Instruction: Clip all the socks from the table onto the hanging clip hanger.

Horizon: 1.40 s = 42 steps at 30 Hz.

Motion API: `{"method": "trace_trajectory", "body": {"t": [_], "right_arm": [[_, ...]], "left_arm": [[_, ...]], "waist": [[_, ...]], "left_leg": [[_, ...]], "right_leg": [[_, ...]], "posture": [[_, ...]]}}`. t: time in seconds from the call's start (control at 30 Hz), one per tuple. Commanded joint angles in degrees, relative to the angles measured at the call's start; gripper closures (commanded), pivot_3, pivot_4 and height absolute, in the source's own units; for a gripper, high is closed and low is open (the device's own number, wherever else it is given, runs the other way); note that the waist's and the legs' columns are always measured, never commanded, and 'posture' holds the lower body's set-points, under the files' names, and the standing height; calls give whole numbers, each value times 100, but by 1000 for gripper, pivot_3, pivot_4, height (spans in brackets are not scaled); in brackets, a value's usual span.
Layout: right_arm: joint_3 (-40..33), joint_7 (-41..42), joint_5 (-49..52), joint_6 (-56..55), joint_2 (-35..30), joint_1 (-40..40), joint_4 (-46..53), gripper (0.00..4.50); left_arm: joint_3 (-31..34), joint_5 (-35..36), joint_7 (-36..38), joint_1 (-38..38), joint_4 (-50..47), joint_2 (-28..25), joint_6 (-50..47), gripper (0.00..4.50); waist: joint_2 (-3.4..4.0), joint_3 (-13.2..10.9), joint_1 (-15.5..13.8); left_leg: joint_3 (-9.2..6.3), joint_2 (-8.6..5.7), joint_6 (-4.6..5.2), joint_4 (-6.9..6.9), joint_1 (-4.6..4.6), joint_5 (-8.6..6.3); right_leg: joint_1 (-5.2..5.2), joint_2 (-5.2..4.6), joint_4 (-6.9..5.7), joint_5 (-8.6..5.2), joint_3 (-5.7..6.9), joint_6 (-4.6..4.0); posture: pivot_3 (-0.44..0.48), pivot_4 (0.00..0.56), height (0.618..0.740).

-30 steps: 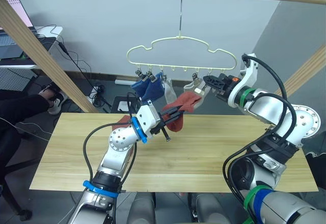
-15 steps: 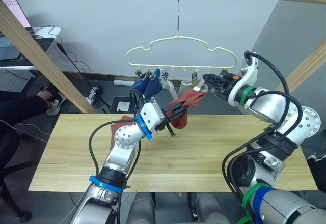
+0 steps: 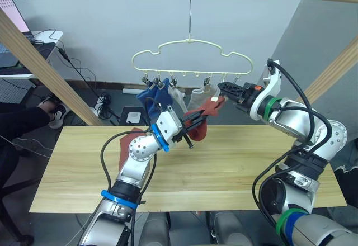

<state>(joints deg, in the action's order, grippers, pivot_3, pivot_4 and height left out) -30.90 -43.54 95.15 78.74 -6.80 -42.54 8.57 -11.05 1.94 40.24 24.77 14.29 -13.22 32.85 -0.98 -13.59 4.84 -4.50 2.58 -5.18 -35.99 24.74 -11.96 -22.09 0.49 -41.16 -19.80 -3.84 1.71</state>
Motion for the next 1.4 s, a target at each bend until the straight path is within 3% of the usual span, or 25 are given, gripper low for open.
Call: {"method": "trace_trajectory", "body": {"t": [0.03,0.13,0.27,0.4,0.53,0.83,0.93,1.0,1.4], "right_arm": [[509,2,554,-499,-610,153,183,980],[769,582,280,-551,-1420,331,471,8],[1072,1261,-44,-735,-2216,763,1030,0],[1403,2258,-1161,-997,-2934,1386,1807,0],[1724,2990,-2380,-1615,-3222,2002,2342,0],[2692,3580,-5028,-3368,-2772,2799,3263,0],[3114,3509,-5883,-3861,-2438,2936,3327,580],[3363,3474,-6380,-4058,-2252,2930,3250,1309],[3692,3522,-7905,-4568,-1087,2469,2444,1309]], "left_arm": [[0,91,-89,54,-89,54,-15,4500],[4,416,80,31,-178,87,-576,3724],[-7,879,383,-71,-369,72,-1447,2532],[121,1316,588,-225,-624,-23,-2303,1356],[317,1758,744,-510,-1047,-313,-3154,91],[1264,2795,493,-1344,-2776,-1229,-4969,17],[1689,3448,363,-1621,-3439,-1586,-5805,0],[1854,3650,349,-1747,-3629,-1775,-6092,0],[1892,3679,84,-1782,-3900,-1764,-6206,0]], "waist": [[0,0,13],[0,0,2],[1,0,4],[1,-1,11],[1,-1,25],[-3,-5,6],[-4,-7,-9],[-5,-7,-21],[-5,-8,-198]], "left_leg": [[0,0,0,0,0,0],[1,0,2,0,0,1],[2,2,2,2,3,1],[2,6,2,4,3,1],[3,8,2,2,1,1],[2,11,0,3,0,2],[1,13,-1,4,0,1],[1,13,-1,4,-1,2],[1,12,-3,5,-2,2]], "right_leg": [[0,0,0,0,0,0],[0,1,1,0,0,0],[0,2,8,-1,3,1],[-2,6,11,-1,3,2],[-1,10,10,-2,0,3],[-2,10,13,-3,-3,5],[-2,9,15,-3,-3,5],[-2,8,15,-3,-3,5],[-1,7,17,-1,-3,3]], "posture": [[-70,203,740],[-72,204,740],[-87,206,740],[-100,209,740],[-107,214,740],[-65,222,740],[-40,225,740],[-21,224,740],[14,220,740]]}}
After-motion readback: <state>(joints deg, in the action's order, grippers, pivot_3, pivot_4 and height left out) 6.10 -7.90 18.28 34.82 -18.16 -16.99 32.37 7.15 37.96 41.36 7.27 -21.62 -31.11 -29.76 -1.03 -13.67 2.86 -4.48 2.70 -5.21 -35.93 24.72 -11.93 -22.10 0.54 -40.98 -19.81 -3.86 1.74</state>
